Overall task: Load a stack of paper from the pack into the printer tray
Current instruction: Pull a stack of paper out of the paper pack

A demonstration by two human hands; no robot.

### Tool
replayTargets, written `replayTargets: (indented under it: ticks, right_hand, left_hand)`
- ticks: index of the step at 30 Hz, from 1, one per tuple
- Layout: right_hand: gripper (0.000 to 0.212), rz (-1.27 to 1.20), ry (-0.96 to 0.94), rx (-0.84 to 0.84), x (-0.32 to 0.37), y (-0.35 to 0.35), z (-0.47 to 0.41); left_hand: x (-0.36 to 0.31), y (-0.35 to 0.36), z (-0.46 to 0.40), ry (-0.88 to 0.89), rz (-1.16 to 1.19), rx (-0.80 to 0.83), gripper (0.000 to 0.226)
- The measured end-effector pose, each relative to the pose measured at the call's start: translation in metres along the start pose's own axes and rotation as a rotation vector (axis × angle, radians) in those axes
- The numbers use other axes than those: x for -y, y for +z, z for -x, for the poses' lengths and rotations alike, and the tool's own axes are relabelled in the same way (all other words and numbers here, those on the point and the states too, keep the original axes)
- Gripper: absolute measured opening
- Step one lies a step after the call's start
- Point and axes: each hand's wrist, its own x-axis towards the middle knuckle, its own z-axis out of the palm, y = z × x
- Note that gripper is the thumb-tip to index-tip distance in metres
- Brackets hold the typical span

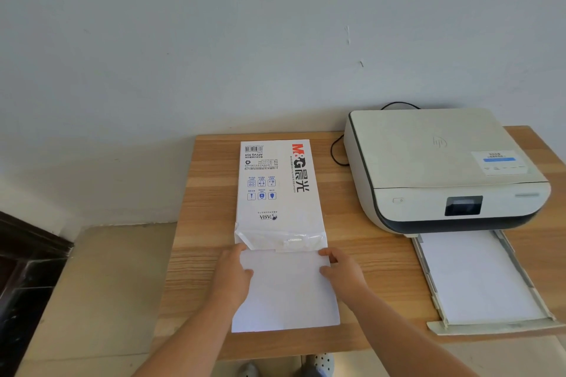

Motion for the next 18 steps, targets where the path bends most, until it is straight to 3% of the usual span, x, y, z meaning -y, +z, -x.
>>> replayTargets:
  ticks: [18]
  right_hand:
    - [0.036,-0.055,0.024,0.017,-0.018,0.002,0.035]
  left_hand:
    - [0.02,-0.006,0.033,0.003,-0.032,0.059,0.052]
